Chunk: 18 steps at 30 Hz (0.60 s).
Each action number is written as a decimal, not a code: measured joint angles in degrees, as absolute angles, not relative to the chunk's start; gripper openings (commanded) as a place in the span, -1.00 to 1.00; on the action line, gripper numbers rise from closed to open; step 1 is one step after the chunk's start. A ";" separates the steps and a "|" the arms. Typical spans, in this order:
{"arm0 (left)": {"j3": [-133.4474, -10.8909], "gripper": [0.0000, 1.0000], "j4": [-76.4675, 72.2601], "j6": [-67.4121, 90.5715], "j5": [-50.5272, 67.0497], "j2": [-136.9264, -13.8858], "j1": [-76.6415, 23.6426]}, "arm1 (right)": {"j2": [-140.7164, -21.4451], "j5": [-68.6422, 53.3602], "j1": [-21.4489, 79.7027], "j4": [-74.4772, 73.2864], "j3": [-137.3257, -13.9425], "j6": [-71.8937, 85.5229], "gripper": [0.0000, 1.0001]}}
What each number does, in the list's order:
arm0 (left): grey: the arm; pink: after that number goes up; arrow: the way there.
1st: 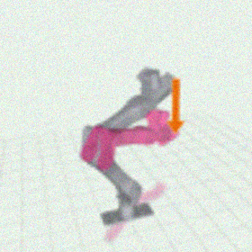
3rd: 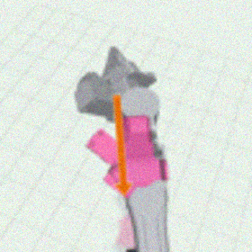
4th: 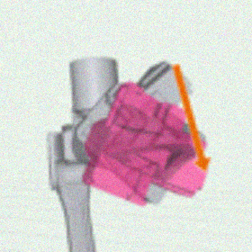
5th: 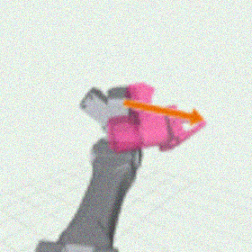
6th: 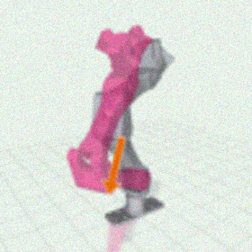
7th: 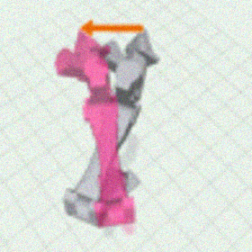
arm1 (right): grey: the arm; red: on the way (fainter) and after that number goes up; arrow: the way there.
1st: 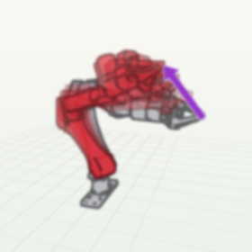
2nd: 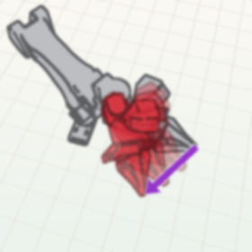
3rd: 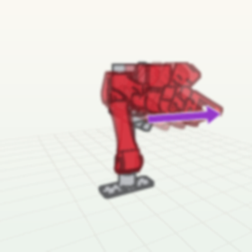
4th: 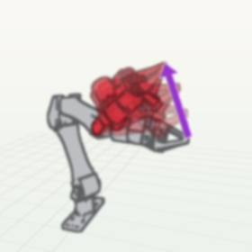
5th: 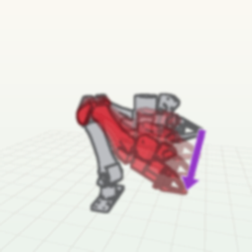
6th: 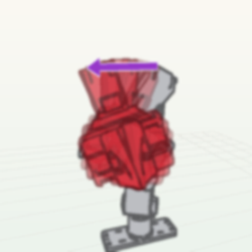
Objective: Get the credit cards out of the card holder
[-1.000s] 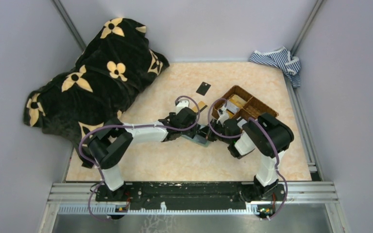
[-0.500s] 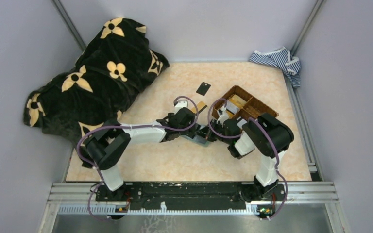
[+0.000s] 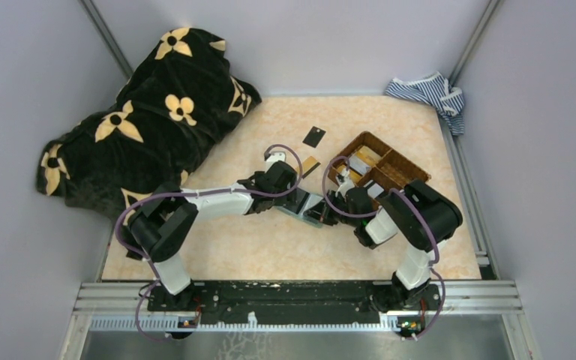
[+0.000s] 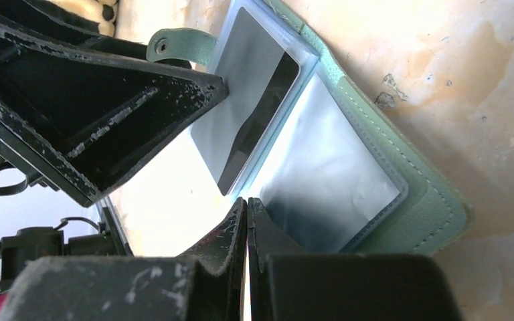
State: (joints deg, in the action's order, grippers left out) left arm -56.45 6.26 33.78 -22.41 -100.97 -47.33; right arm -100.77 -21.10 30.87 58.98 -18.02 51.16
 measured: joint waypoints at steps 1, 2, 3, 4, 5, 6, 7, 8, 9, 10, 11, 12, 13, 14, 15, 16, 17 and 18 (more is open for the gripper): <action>-56.45 0.70 6.26 33.67 -22.46 -100.92 -47.13 | -100.53 -21.10 30.87 58.54 -18.02 51.11 -1.00; -56.40 0.70 6.31 33.52 -22.52 -100.82 -46.83 | -100.51 -21.10 30.87 58.41 -18.02 51.00 -1.00; -56.27 0.70 6.35 33.36 -22.59 -100.64 -46.48 | -100.51 -21.12 30.87 58.35 -18.04 51.00 -1.00; -56.01 0.70 6.39 33.30 -22.65 -100.38 -46.11 | -100.51 -21.10 30.87 58.33 -18.04 51.00 -1.00; -55.66 0.70 6.37 33.23 -22.70 -100.07 -45.74 | -100.55 -21.15 30.87 58.41 -18.04 51.00 -1.00; -55.09 0.70 6.35 33.15 -22.74 -99.57 -45.15 | -100.68 -21.19 30.87 58.61 -18.04 51.03 -1.00; -54.72 0.70 6.46 32.95 -22.92 -99.20 -44.77 | -100.92 -21.26 30.87 58.85 -18.06 51.03 -1.00; -54.22 0.69 6.48 32.99 -22.98 -98.96 -44.36 | -101.23 -21.37 30.87 59.11 -18.11 51.05 -1.00; -53.98 0.69 6.48 32.84 -23.11 -98.78 -44.10 | -101.51 -21.43 30.87 59.37 -18.13 51.05 -1.00; -53.63 0.69 6.70 32.60 -23.33 -98.76 -43.90 | -101.82 -21.56 30.87 59.70 -18.13 51.09 -1.00; -53.23 0.69 6.87 32.40 -23.57 -98.80 -43.77 | -102.04 -21.63 30.87 59.94 -18.15 51.18 -1.00; -52.95 0.69 7.01 32.16 -23.92 -98.80 -43.68 | -102.17 -21.76 30.85 60.10 -18.17 51.24 -1.00; -52.90 0.69 6.98 31.99 -23.99 -98.78 -43.62 | -102.19 -21.78 30.87 60.10 -18.17 51.53 -1.00; -52.88 0.69 6.96 31.86 -24.01 -98.78 -43.62 | -102.19 -21.78 30.87 60.01 -18.17 51.75 -1.00; -52.86 0.69 6.96 31.77 -24.05 -98.78 -43.62 | -102.19 -21.78 30.85 59.94 -18.20 52.12 -1.00; -52.82 0.69 6.92 31.66 -24.10 -98.80 -43.62 | -102.19 -21.76 30.85 59.86 -18.26 52.34 -1.00; -52.77 0.69 6.87 31.62 -24.12 -98.80 -43.62 | -102.19 -21.80 30.85 59.51 -18.44 52.60 -1.00; -52.77 0.68 6.85 31.59 -24.08 -98.80 -43.62 | -102.19 -21.80 30.85 59.27 -18.55 52.71 -1.00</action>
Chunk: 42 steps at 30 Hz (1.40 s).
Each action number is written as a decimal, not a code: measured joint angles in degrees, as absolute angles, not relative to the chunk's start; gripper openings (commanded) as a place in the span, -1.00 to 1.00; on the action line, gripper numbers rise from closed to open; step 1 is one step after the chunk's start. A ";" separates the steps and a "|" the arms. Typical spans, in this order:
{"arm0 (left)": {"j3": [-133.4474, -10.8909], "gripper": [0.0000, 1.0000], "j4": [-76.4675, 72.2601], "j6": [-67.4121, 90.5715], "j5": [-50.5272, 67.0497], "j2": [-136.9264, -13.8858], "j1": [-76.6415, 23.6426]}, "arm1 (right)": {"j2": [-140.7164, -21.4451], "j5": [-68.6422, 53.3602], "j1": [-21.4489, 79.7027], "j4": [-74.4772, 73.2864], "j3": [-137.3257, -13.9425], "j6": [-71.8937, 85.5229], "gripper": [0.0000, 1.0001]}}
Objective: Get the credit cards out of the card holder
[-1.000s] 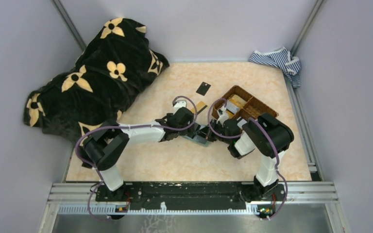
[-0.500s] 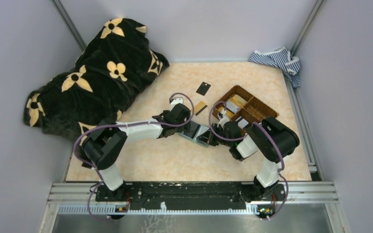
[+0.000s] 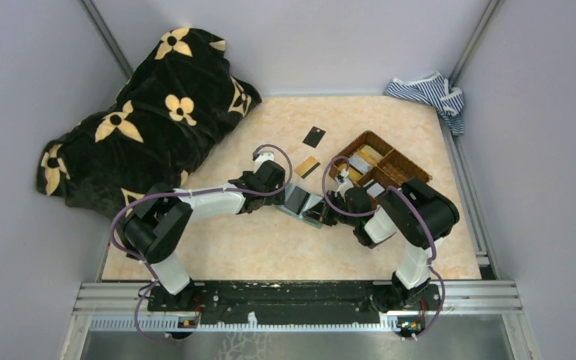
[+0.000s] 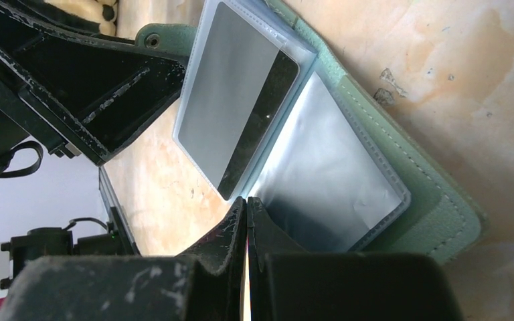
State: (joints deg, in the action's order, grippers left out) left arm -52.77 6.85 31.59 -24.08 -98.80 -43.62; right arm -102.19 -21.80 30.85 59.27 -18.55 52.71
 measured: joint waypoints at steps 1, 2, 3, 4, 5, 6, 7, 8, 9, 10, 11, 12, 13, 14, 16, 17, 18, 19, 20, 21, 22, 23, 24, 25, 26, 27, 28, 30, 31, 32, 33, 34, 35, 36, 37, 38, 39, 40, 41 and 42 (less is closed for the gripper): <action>-52.77 0.68 6.83 31.59 -24.01 -98.80 -43.62 | -102.19 -21.80 30.85 59.13 -18.61 52.80 -1.00; -52.77 0.68 6.83 31.59 -24.01 -98.80 -43.62 | -102.19 -21.87 30.85 59.00 -18.74 52.82 -1.00; -52.77 0.68 6.83 31.55 -24.01 -98.80 -43.62 | -102.19 -21.89 30.85 58.81 -18.85 52.86 -0.91; -52.77 0.68 6.83 31.51 -24.01 -98.80 -43.62 | -102.19 -21.89 30.85 58.78 -18.85 52.93 -0.73; -52.77 0.68 6.79 31.44 -24.01 -98.85 -43.62 | -102.19 -21.89 30.85 58.81 -18.83 53.10 -0.54; -52.77 0.68 6.74 31.40 -24.03 -98.87 -43.62 | -102.19 -22.00 30.85 59.09 -18.76 53.45 -0.40; -52.77 0.68 6.72 31.35 -24.03 -98.89 -43.62 | -102.08 -22.24 30.87 59.96 -18.72 53.80 -0.29; -52.77 0.67 6.66 31.27 -24.03 -98.96 -43.62 | -102.04 -22.13 30.89 60.01 -18.72 53.84 -0.20; -52.77 0.67 6.61 31.20 -24.03 -99.00 -43.62 | -102.00 -22.39 30.87 60.99 -18.57 54.26 -0.12; -52.77 0.67 6.50 31.16 -24.03 -99.11 -43.62 | -101.69 -22.20 30.92 61.71 -18.33 54.43 -0.05; -52.80 0.66 6.42 31.11 -24.03 -99.20 -43.62 | -101.38 -22.09 30.89 62.15 -18.09 54.59 0.02; -52.82 0.66 6.39 31.05 -24.03 -99.29 -43.62 | -101.19 -22.09 30.89 62.63 -17.91 54.70 0.06; -52.84 0.66 6.35 31.00 -24.03 -99.33 -43.66 | -101.10 -22.11 30.89 62.96 -17.80 54.76 0.12; -52.88 0.66 6.33 30.98 -24.05 -99.39 -43.72 | -101.08 -22.13 30.89 63.57 -17.67 54.78 0.14; -53.08 0.66 6.13 30.94 -24.18 -99.66 -44.10 | -101.03 -22.15 30.89 64.12 -17.67 54.94 0.14; -53.17 0.66 6.04 30.96 -24.29 -99.77 -44.27 | -101.03 -22.15 30.89 64.25 -17.67 54.98 0.15; -53.21 0.66 6.04 30.96 -24.53 -99.88 -44.45 | -101.03 -22.15 30.89 64.29 -17.67 55.11 0.14; -53.23 0.65 6.04 31.00 -24.82 -99.96 -44.66 | -101.03 -22.15 30.89 64.31 -17.67 55.13 0.14; -53.34 0.65 6.09 31.11 -25.12 -100.09 -44.93 | -101.03 -22.15 30.89 64.31 -17.69 55.13 0.14; -53.49 0.66 6.11 31.29 -25.50 -100.33 -45.21 | -101.06 -22.15 30.89 64.29 -17.74 55.13 0.14; -53.78 0.66 6.11 31.55 -25.96 -100.64 -45.63 | -101.10 -22.11 30.89 64.25 -17.80 55.11 0.14; -54.06 0.65 6.09 31.79 -26.35 -100.99 -46.06 | -101.12 -22.06 30.89 64.10 -17.91 55.11 0.14; -54.46 0.65 6.09 32.16 -26.85 -101.41 -46.54 | -101.14 -22.02 30.89 63.77 -18.22 55.05 0.14; -54.78 0.65 6.02 32.40 -27.29 -101.80 -47.05 | -101.19 -21.91 30.87 63.29 -18.68 54.89 0.14; -55.05 0.65 6.00 32.71 -27.66 -102.17 -47.62 | -101.23 -21.87 30.85 62.87 -19.00 54.70 0.14; -55.33 0.65 5.98 33.06 -28.51 -102.54 -48.21 | -101.25 -22.00 30.83 62.43 -19.27 54.61 0.14; -55.51 0.65 6.00 33.45 -29.34 -102.83 -48.69 | -101.25 -22.11 30.83 62.33 -19.27 54.54 0.14; -55.94 0.65 6.42 34.15 -31.20 -103.31 -49.60 | -101.19 -22.15 30.83 62.15 -19.29 54.48 0.14; -56.12 0.66 6.63 34.54 -32.10 -103.48 -50.09 | -101.10 -22.15 30.83 62.06 -19.29 54.39 0.14; -56.16 0.66 6.70 35.03 -32.95 -103.66 -50.52 | -100.86 -22.17 30.83 61.73 -19.29 54.22 0.14; -56.14 0.65 6.66 35.62 -33.50 -103.79 -50.96 | -100.42 -22.17 30.72 61.08 -19.27 54.13 0.14; -56.10 0.66 6.63 36.18 -33.87 -103.83 -51.27 | -100.09 -22.20 30.63 60.58 -19.25 54.06 0.14; -55.94 0.65 6.61 36.62 -34.13 -103.83 -51.48 | -99.66 -22.17 30.61 59.90 -19.20 54.02 0.14; -55.66 0.66 6.66 37.26 -34.54 -103.81 -51.86 | -99.22 -22.15 30.59 59.18 -19.18 53.89 0.14; -55.35 0.65 6.46 37.87 -35.00 -103.77 -52.21 | -98.63 -22.13 30.57 58.30 -19.16 53.67 0.14; -55.00 0.65 6.35 38.46 -35.42 -103.63 -52.62 | -98.24 -22.09 30.57 57.67 -19.11 53.56 0.14; -54.65 0.65 6.22 39.03 -35.73 -103.46 -52.99 | -97.76 -22.04 30.55 57.04 -19.00 53.43 0.13; -54.26 0.65 6.15 39.46 -35.90 -103.22 -53.41 | -97.30 -21.98 30.46 56.69 -18.70 53.19 0.11; -53.80 0.65 6.17 39.97 -36.29 -102.94 -54.00 | -96.90 -21.98 30.33 56.47 -18.41 53.08 0.06; -53.47 0.66 6.22 40.34 -36.60 -102.72 -54.52 | -96.60 -22.00 30.20 56.23 -18.24 52.99 -0.01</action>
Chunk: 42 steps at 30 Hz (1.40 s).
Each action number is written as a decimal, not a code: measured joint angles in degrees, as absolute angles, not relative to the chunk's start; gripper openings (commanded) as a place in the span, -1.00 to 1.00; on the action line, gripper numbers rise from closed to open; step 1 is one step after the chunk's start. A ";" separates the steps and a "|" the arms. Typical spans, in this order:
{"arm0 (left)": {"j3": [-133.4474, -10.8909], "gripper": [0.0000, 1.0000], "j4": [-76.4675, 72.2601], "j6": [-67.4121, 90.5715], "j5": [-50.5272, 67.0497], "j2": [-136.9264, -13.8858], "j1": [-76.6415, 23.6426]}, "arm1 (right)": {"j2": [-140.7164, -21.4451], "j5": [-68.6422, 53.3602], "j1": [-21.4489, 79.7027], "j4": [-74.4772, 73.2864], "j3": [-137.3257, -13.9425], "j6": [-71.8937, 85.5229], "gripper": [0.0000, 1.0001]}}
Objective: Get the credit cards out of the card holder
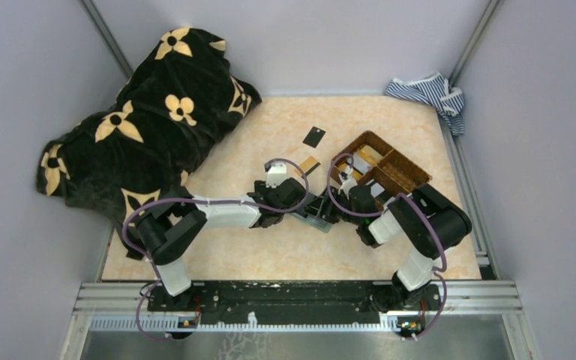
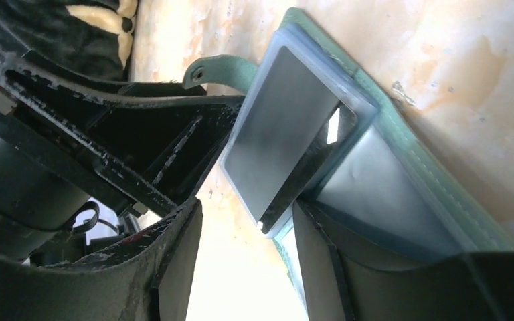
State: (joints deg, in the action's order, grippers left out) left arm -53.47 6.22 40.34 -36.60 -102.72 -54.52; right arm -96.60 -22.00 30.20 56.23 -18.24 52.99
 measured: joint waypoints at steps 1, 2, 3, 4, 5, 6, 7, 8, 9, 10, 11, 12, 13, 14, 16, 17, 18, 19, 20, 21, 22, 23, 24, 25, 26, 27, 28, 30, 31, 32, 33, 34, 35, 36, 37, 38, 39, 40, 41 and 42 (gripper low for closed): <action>-53.15 0.66 6.33 40.66 -36.86 -102.50 -55.00 | -96.40 -21.93 30.17 56.05 -18.00 52.90 -0.07; -52.93 0.65 6.52 41.01 -37.10 -102.32 -55.37 | -96.38 -21.89 30.00 56.01 -17.82 52.84 -0.10; -52.69 0.66 6.76 41.47 -37.52 -102.19 -55.90 | -96.38 -21.76 29.76 55.92 -17.56 52.77 -0.14; -52.58 0.66 7.01 41.78 -37.87 -102.08 -56.29 | -96.38 -21.71 29.61 55.92 -17.45 52.71 -0.18; -52.42 0.66 7.31 42.15 -38.39 -101.97 -56.80 | -96.38 -21.52 29.45 55.94 -17.26 52.71 -0.23; -52.27 0.65 7.73 42.48 -38.89 -101.86 -57.30 | -96.38 -21.39 29.32 55.86 -17.23 52.62 -0.33; -52.10 0.66 8.10 42.87 -39.48 -101.80 -57.82 | -96.40 -21.12 29.21 55.81 -17.23 52.51 -0.38; -51.96 0.66 8.45 43.07 -39.77 -101.78 -58.30 | -96.38 -20.60 29.08 55.64 -17.23 52.07 -0.42; -51.88 0.66 9.08 43.27 -39.88 -101.71 -58.83 | -96.38 -19.97 28.97 55.64 -17.23 51.64 -0.47; -51.83 0.66 9.54 43.38 -39.88 -101.56 -59.29 | -96.38 -19.05 28.84 55.72 -17.23 51.40 -0.51; -51.83 0.66 9.96 43.57 -39.75 -101.47 -59.79 | -96.40 -18.33 28.64 55.81 -17.23 51.27 -0.55; -51.86 0.66 10.20 43.79 -39.53 -101.38 -60.38 | -96.40 -17.30 28.38 55.92 -17.23 51.09 -0.59; -51.88 0.66 10.39 43.99 -39.11 -101.34 -61.06 | -96.40 -16.29 28.21 56.07 -17.26 50.96 -0.62; -51.94 0.66 10.57 44.14 -38.20 -101.25 -61.47 | -96.44 -15.35 28.01 56.21 -17.26 50.76 -0.64; -52.29 0.67 10.79 44.21 -36.73 -101.25 -62.87 | -96.84 -14.20 27.77 56.80 -17.34 50.59 -0.66; -52.64 0.67 11.03 44.07 -36.07 -101.34 -63.31 | -97.19 -14.00 27.77 57.32 -17.34 50.57 -0.66; -53.17 0.67 11.51 43.79 -35.40 -101.54 -63.77 | -97.62 -13.93 27.77 57.95 -17.39 50.59 -0.66; -53.63 0.68 11.88 43.55 -34.89 -101.73 -64.12 | -98.06 -14.00 27.77 58.72 -17.39 50.61 -0.66; -54.11 0.68 12.25 43.29 -34.41 -102.00 -64.38 | -98.37 -14.13 27.77 59.22 -17.41 50.65 -0.66; -54.48 0.68 12.53 43.11 -34.06 -102.19 -64.53 | -98.59 -14.31 27.79 59.68 -17.43 50.68 -0.66; -54.78 0.68 12.84 42.92 -33.67 -102.35 -64.60 | -98.78 -14.59 27.79 60.25 -17.43 50.76 -0.65; -54.98 0.68 13.08 42.83 -33.47 -102.41 -64.60 | -98.87 -14.83 27.83 60.66 -17.43 50.83 -0.65; -55.13 0.68 13.26 42.83 -33.36 -102.43 -64.60 | -98.87 -15.05 27.90 60.90 -17.43 50.83 -0.65; -55.16 0.68 13.30 42.83 -33.32 -102.41 -64.58 | -98.87 -15.27 28.01 61.17 -17.43 50.83 -0.65; -55.13 0.68 13.34 42.81 -33.28 -102.32 -64.51 | -98.87 -15.49 28.01 61.30 -17.43 50.85 -0.65; -55.00 0.68 13.30 42.70 -33.15 -102.06 -64.40 | -98.87 -15.66 28.01 61.32 -17.43 50.89 -0.64; -54.52 0.67 13.23 42.30 -32.58 -101.56 -64.18 | -98.87 -15.77 28.01 61.30 -17.43 51.03 -0.64; -53.39 0.66 12.49 41.39 -31.31 -100.53 -63.35 | -98.87 -16.36 28.03 61.23 -17.41 51.07 -0.65; -52.60 0.66 11.94 41.08 -30.50 -99.77 -62.83 | -98.85 -16.91 28.12 61.17 -17.37 51.16 -0.64; -51.75 0.66 11.42 40.80 -29.52 -98.89 -62.26 | -98.85 -17.45 28.32 61.19 -17.30 51.24 -0.65; -51.24 0.66 10.98 40.64 -28.67 -98.24 -61.73 | -98.74 -17.89 28.51 61.14 -17.30 51.24 -0.65; -50.85 0.66 10.81 40.49 -27.77 -97.65 -61.08 | -98.63 -18.11 28.64 61.01 -17.26 51.22 -0.65; -50.52 0.66 10.76 40.23 -26.94 -97.10 -60.34 | -98.54 -18.26 28.75 60.84 -17.23 51.22 -0.65; -50.35 0.66 10.79 40.07 -26.35 -96.75 -59.77 | -98.39 -18.35 28.77 60.62 -17.19 51.20 -0.65; -50.15 0.66 10.76 39.81 -25.82 -96.49 -59.18 | -98.04 -18.35 28.75 60.40 -16.91 51.18 -0.65; -49.91 0.67 10.72 39.55 -25.30 -96.23 -58.50 | -97.54 -18.31 28.75 60.20 -16.49 51.18 -0.65; -49.58 0.66 10.66 39.29 -24.73 -95.90 -57.76 | -97.10 -18.33 28.75 60.01 -16.12 51.16 -0.65; -49.15 0.67 10.46 38.98 -24.40 -95.50 -56.84 | -96.73 -18.46 28.75 59.92 -15.73 51.16 -0.65; -48.77 0.66 10.31 38.79 -24.14 -95.13 -55.96 | -96.38 -18.59 28.75 59.92 -15.29 51.18 -0.65; -48.25 0.66 9.98 38.46 -23.88 -94.63 -54.70 | -96.12 -18.87 28.77 59.96 -14.79 51.24 -0.65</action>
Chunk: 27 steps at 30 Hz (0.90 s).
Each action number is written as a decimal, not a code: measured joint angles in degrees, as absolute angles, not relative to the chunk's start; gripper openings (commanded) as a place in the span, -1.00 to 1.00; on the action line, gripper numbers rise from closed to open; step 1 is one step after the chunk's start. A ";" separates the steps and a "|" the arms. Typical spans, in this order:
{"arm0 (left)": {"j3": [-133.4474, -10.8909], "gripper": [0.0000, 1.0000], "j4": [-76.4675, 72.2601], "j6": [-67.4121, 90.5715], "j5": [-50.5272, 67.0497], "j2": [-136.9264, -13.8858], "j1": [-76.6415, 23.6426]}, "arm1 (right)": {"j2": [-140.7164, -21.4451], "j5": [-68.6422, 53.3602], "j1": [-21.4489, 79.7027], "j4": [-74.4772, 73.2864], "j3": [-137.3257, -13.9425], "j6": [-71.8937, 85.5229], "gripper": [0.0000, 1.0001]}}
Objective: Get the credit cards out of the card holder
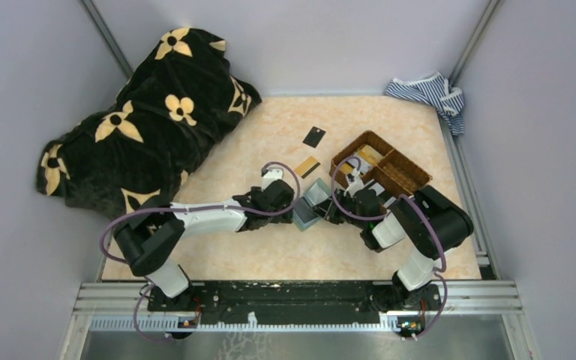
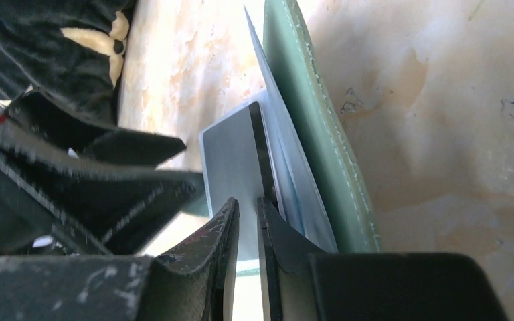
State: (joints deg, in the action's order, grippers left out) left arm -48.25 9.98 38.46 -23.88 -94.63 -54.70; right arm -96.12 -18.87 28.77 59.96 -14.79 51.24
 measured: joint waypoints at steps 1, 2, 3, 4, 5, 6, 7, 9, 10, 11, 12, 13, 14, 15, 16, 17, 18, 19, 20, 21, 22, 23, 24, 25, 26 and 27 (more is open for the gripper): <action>-47.81 0.67 9.65 38.06 -23.70 -94.19 -53.45 | -95.94 -19.00 28.77 60.05 -14.50 51.24 -0.64; -47.29 0.66 9.45 37.67 -23.64 -93.73 -52.10 | -95.66 -19.14 28.77 60.12 -14.20 51.24 -0.65; -47.03 0.66 9.41 37.41 -23.57 -93.41 -51.05 | -95.22 -19.25 28.84 59.94 -13.87 51.24 -0.65; -46.85 0.66 9.45 37.17 -23.51 -93.17 -50.28 | -94.87 -19.38 28.91 59.70 -13.56 51.22 -0.65; -46.74 0.66 9.61 36.93 -23.35 -92.90 -49.67 | -94.52 -19.51 29.10 59.35 -13.34 51.24 -0.64; -46.72 0.65 9.69 36.75 -23.20 -92.68 -49.41 | -94.37 -19.62 29.15 59.20 -13.17 51.24 -0.64; -46.70 0.65 10.07 36.53 -22.87 -92.44 -49.23 | -94.26 -19.77 29.23 58.98 -13.10 51.24 -0.65; -46.63 0.62 10.81 36.34 -21.43 -91.57 -49.10 | -94.21 -19.79 29.26 58.81 -13.10 51.24 -0.65; -46.26 0.61 11.11 36.38 -20.14 -90.74 -49.08 | -94.17 -19.79 29.23 58.72 -13.10 51.24 -0.65; -45.65 0.60 11.20 36.40 -18.68 -89.67 -49.08 | -94.11 -19.77 29.26 58.65 -13.13 51.24 -0.64; -44.66 0.59 11.11 36.49 -16.71 -88.01 -49.15 | -94.08 -19.77 29.26 58.59 -13.13 51.24 -0.65; -43.46 0.59 10.87 36.69 -14.59 -85.41 -49.21 | -94.04 -19.77 29.26 58.50 -13.13 51.24 -0.65; -42.65 0.58 10.35 36.84 -13.19 -83.33 -49.32 | -93.93 -19.75 29.26 58.37 -13.13 51.22 -0.65; -41.69 0.57 9.10 36.95 -11.55 -80.62 -49.47 | -93.86 -19.75 29.26 58.22 -13.15 51.22 -0.65; -40.97 0.56 7.75 37.15 -10.15 -78.08 -49.65 | -93.78 -19.75 29.26 58.06 -13.15 51.22 -0.65; -40.42 0.55 6.02 37.34 -8.78 -75.57 -49.78 | -93.78 -19.75 29.26 58.00 -13.17 51.22 -0.65; -40.10 0.55 4.36 37.45 -7.70 -73.65 -49.89 | -93.78 -19.73 29.26 57.98 -13.17 51.22 -0.65; -39.77 0.55 2.15 37.50 -6.57 -71.75 -50.00 | -93.78 -19.75 29.23 57.98 -13.17 51.22 -0.65; -39.35 0.55 -0.36 37.47 -5.52 -70.06 -50.11 | -93.78 -19.75 29.23 57.98 -13.17 51.22 -0.65; -38.76 0.53 -3.11 37.47 -4.54 -68.69 -50.13 | -93.78 -19.75 29.23 57.98 -13.17 51.22 -0.65; -38.11 0.48 -5.45 37.47 -3.73 -67.85 -50.13 | -93.78 -19.75 29.23 57.98 -13.17 51.22 -0.65; -37.19 0.41 -8.19 37.54 -3.03 -67.33 -50.13 | -93.78 -19.75 29.23 57.98 -13.17 51.24 -0.65; -35.94 0.37 -11.25 37.76 -1.96 -67.16 -50.13 | -93.78 -19.75 29.23 58.00 -13.17 51.24 -0.65; -34.57 0.36 -14.24 38.06 -1.02 -67.29 -50.13 | -93.78 -19.75 29.23 58.00 -13.17 51.24 -0.65; -32.82 0.36 -17.74 38.76 0.27 -67.72 -50.13 | -93.78 -19.75 29.23 58.00 -13.17 51.24 -0.65; -31.09 0.36 -20.97 39.33 1.41 -68.42 -50.11 | -93.78 -19.75 29.26 58.00 -13.17 51.24 -0.65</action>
